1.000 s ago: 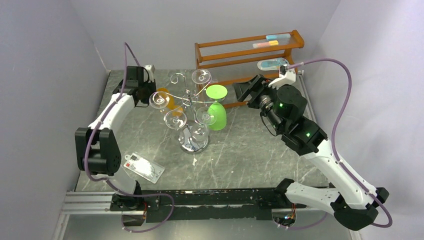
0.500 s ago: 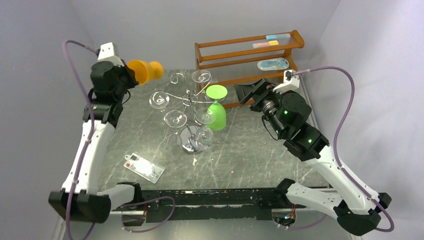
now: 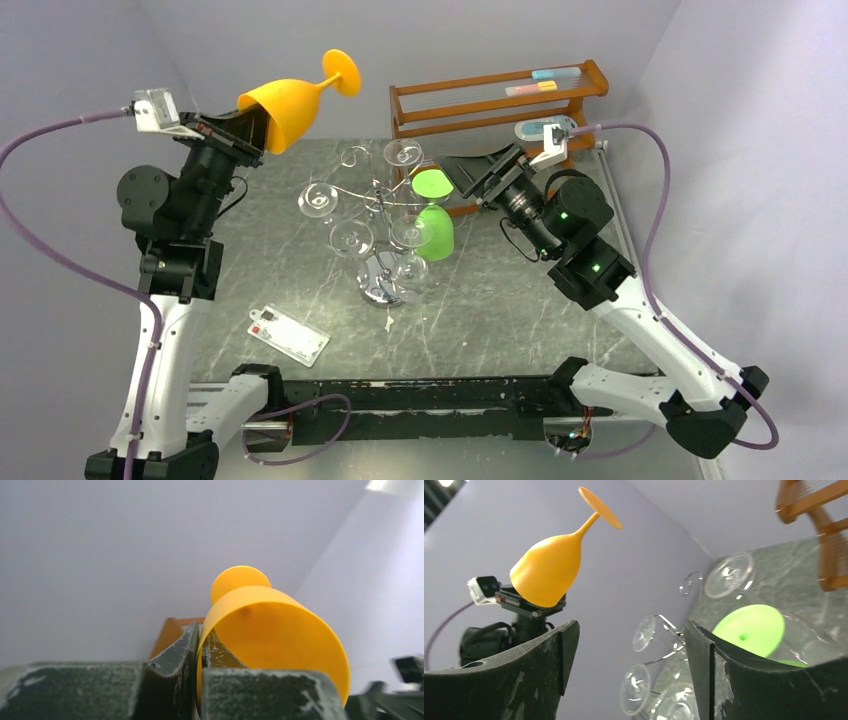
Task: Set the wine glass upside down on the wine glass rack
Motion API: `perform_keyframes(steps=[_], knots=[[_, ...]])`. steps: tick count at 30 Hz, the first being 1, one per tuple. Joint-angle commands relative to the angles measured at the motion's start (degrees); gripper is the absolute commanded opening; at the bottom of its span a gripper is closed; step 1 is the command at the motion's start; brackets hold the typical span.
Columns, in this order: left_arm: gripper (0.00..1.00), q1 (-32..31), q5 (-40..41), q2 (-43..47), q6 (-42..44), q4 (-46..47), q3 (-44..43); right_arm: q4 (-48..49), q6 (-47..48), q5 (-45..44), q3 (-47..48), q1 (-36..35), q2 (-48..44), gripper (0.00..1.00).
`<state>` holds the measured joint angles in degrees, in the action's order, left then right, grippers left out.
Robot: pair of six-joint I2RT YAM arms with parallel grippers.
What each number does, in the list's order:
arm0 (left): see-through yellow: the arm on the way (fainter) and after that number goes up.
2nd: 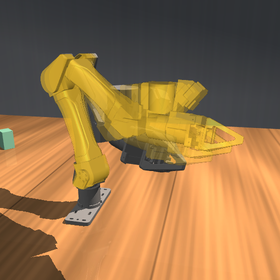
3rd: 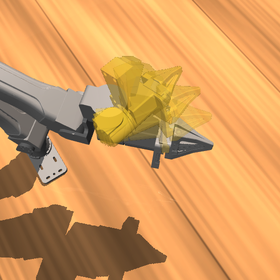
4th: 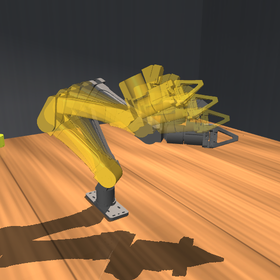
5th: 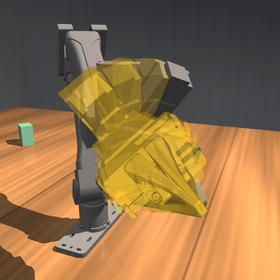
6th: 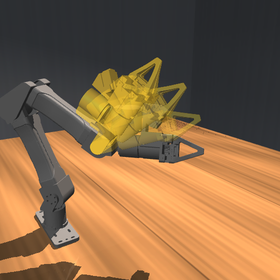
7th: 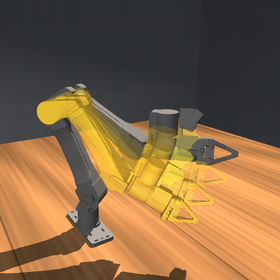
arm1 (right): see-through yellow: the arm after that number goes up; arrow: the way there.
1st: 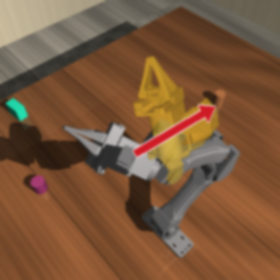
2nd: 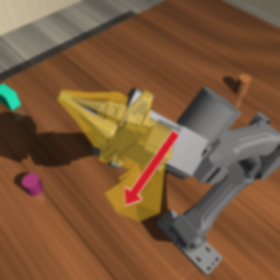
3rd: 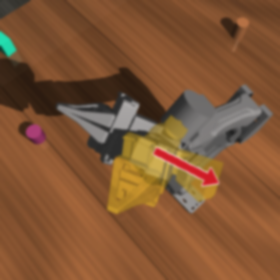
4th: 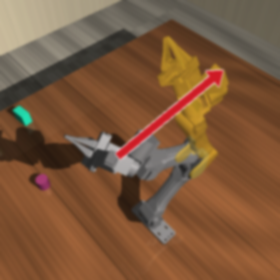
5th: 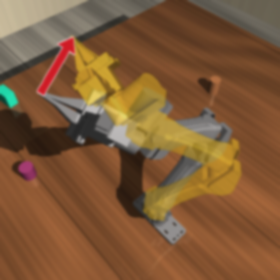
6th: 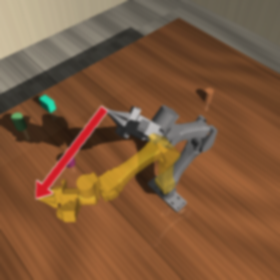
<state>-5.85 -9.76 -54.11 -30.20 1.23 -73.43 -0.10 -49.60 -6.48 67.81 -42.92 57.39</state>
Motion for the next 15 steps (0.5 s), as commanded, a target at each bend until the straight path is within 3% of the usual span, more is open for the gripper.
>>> perform_keyframes(steps=[1, 5, 9, 15], knots=[[0.05, -0.3, -12.1, 0.6, -12.1, 17.6, 4.9, 8.3, -7.4, 5.2, 0.4, -0.1, 1.2, 0.8], [0.05, -1.9, -14.1, 0.1, -20.3, 29.2, 9.9, 13.4, -11.5, 5.8, 0.1, 0.0, 2.0, 0.8], [0.05, -6.3, -12.1, -1.1, -25.8, 39.0, 14.5, 16.4, -9.6, 5.4, 2.1, -0.4, 3.3, 0.78], [0.05, -15.0, -7.2, -3.6, -28.9, 50.1, 17.8, 20.3, -10.9, 5.0, 2.0, -0.7, 5.3, 0.78]])
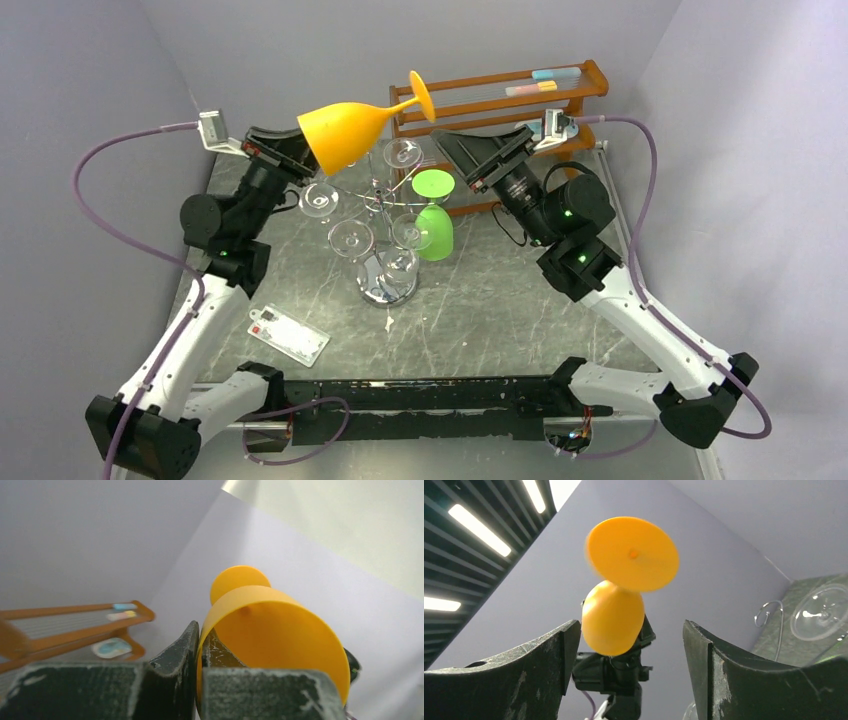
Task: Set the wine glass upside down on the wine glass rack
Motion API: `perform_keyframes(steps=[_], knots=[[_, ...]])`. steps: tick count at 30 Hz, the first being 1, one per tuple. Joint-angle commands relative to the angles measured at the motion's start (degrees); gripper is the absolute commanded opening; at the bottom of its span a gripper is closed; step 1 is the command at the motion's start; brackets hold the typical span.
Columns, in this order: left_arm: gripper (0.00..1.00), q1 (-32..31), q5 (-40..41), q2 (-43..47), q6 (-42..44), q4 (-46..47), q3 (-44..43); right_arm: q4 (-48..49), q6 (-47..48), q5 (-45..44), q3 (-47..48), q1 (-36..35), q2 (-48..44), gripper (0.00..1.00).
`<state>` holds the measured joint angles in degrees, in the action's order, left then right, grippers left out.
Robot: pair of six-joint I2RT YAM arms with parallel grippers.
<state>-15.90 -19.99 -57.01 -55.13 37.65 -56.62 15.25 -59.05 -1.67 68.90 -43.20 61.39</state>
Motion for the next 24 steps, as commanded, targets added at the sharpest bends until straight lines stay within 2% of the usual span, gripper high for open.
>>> perform_keyframes(steps=[1, 5, 8, 12, 16, 24], knots=[[0.05, -6.4, 4.1, -0.9, -3.8, 14.8, 1.5, 6.0, -1.6, 0.4, 0.6, -0.5, 1.7, 0.78], [0.05, -10.9, 9.3, -1.0, -2.3, 16.5, 3.5, 12.9, -2.0, 0.5, -1.0, -0.5, 2.3, 0.77], [0.05, -12.9, 10.1, -1.7, -2.0, 16.9, 3.4, 19.0, -2.0, -0.4, -3.4, -0.7, 1.7, 0.73], [0.05, -15.6, 10.7, -2.8, -2.0, 19.1, 3.9, 20.2, -1.6, -2.0, -3.5, -0.8, 1.6, 0.71], [0.05, -18.1, 13.1, -3.1, -0.5, 20.0, 4.2, 22.2, -1.2, -0.1, -3.5, -1.2, 2.4, 0.59], [0.05, -21.1, 17.4, -2.6, 0.5, 20.6, 5.7, 28.9, -0.6, 1.4, -5.1, -2.2, 3.0, 0.56]])
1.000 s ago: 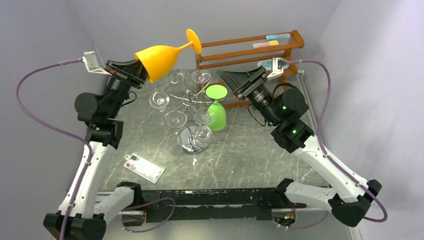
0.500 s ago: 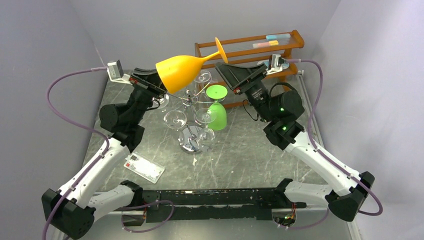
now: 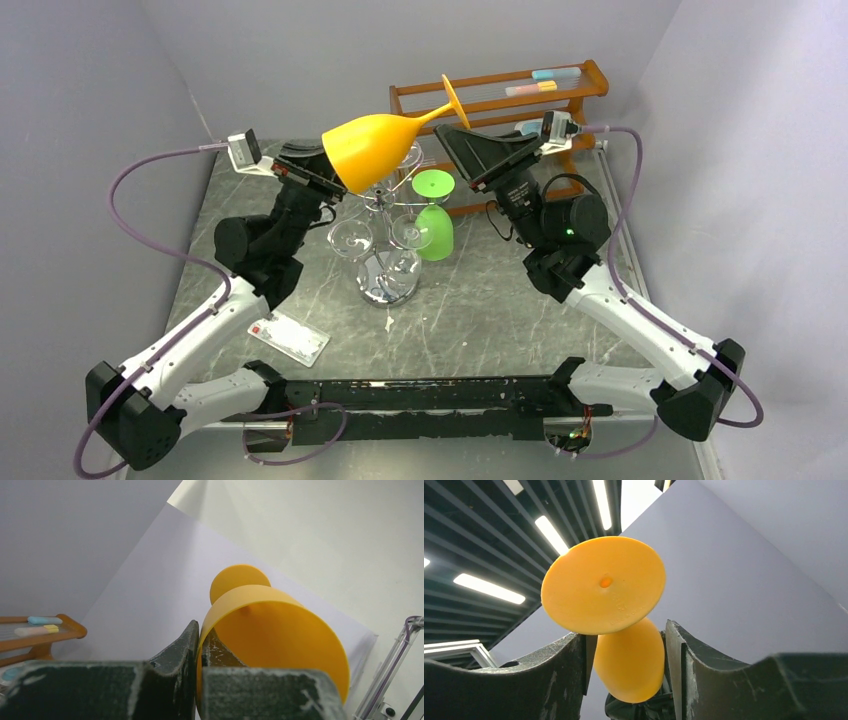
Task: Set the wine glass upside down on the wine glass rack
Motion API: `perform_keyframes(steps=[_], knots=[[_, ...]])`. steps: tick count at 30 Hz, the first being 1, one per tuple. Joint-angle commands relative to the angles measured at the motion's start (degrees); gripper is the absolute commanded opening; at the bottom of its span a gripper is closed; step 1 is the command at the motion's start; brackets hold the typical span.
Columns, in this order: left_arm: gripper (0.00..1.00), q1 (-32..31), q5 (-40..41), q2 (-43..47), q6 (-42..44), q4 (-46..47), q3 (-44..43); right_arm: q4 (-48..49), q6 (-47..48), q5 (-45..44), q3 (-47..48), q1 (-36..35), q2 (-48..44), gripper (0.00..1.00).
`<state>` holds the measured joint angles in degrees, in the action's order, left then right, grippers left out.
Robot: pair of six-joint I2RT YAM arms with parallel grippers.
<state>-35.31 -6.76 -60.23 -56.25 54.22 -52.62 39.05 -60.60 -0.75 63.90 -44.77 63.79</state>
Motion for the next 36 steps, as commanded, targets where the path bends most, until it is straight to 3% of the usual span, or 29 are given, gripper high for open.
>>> perform_keyframes(steps=[1, 13, 20, 24, 29, 32, 36], knots=[[0.05, -1.9, 4.7, 0.7, 1.6, 4.5, 2.1, 4.9, 0.9, 0.5, 0.4, -0.7, 1.0, 0.55], [0.05, -4.2, 6.1, 1.0, 2.1, 5.2, 3.1, 7.6, 3.3, -1.6, 5.4, -4.4, 6.9, 0.44], [0.05, -4.6, 6.7, 2.9, -0.3, 6.4, 6.6, 8.6, 3.8, -3.6, 6.4, -5.3, 8.4, 0.26], [0.05, -4.6, 6.7, 3.3, -0.9, 6.9, 7.2, 9.2, 3.6, -4.4, 7.0, -5.6, 9.5, 0.07], [0.05, -4.6, 6.7, 3.8, -1.2, 6.4, 7.4, 9.1, 4.2, -4.9, 7.7, -5.9, 10.3, 0.0], [0.17, -4.7, 6.7, 4.4, -1.1, 5.6, 7.4, 10.1, 5.4, -5.5, 7.3, -6.1, 9.9, 0.0], [0.42, -4.6, 6.7, 6.1, -0.8, 2.6, 7.1, 11.0, 8.0, -6.6, 7.4, -6.2, 9.1, 0.0]])
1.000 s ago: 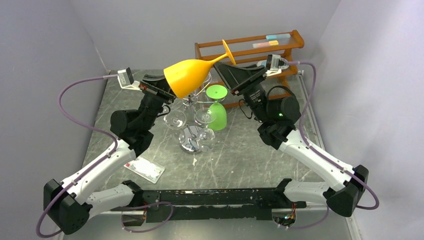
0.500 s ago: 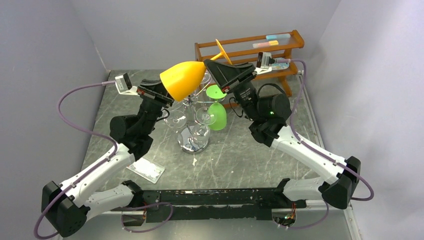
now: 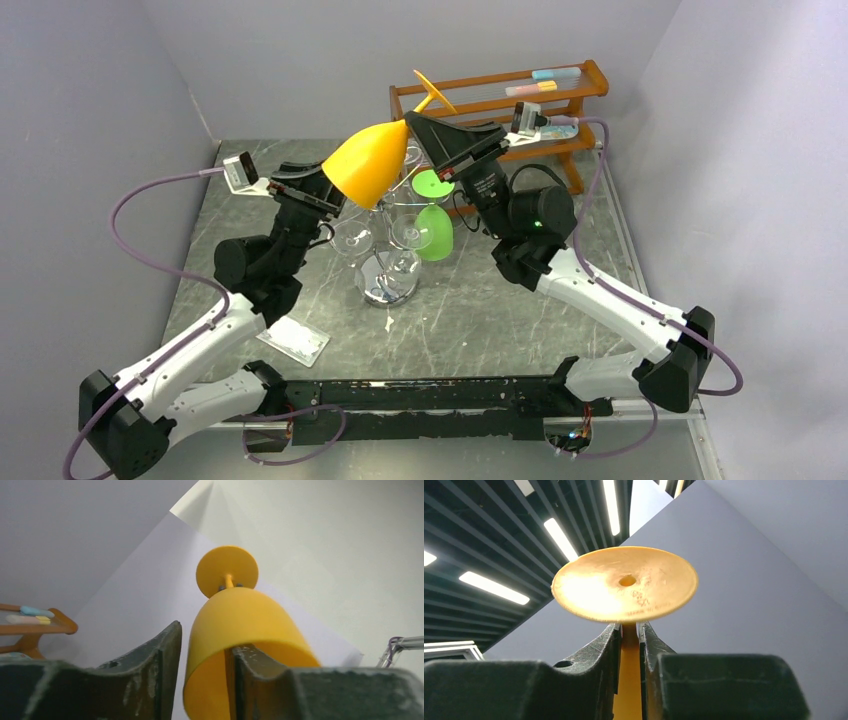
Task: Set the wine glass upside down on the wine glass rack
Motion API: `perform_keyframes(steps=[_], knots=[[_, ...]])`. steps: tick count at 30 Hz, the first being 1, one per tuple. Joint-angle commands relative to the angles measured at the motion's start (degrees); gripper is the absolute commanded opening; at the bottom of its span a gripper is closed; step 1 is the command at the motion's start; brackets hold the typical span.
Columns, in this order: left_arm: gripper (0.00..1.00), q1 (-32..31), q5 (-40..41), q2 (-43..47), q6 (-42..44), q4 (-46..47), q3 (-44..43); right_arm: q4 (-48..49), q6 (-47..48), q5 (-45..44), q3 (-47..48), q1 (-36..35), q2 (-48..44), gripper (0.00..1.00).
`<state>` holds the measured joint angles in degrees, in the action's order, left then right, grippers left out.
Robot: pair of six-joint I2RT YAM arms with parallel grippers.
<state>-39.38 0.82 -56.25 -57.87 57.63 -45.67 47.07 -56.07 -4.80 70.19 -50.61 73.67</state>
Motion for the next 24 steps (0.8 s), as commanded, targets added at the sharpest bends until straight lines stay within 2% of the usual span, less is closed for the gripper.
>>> perform_keyframes(steps=[1, 5, 15, 18, 21, 24], knots=[[0.48, -0.5, -0.9, 2.6, 1.1, -2.0, -0.1, 3.1, 4.4, -2.9, 1.2, -0.3, -1.1, 0.0], [0.62, -0.6, -0.9, 4.9, 2.7, -8.7, -1.7, 2.9, 8.7, -5.7, 1.0, -0.4, -3.2, 0.0], [0.82, -0.5, -0.9, 10.8, 5.8, -22.1, -3.4, 1.8, 21.5, -11.7, 0.2, -0.3, -7.3, 0.0], [0.96, -0.6, -3.3, 11.7, 10.5, -26.7, -7.7, 1.8, 27.4, -9.8, -0.1, -0.3, -8.4, 0.0], [0.97, -0.6, -5.7, 11.9, 14.9, -33.6, -13.0, -0.4, 34.3, -7.4, 1.6, -0.3, -9.0, 0.0], [0.97, -0.6, -7.7, 11.9, 15.4, -37.1, -17.2, -4.1, 42.6, -5.3, 4.4, -0.3, -8.6, 0.0]])
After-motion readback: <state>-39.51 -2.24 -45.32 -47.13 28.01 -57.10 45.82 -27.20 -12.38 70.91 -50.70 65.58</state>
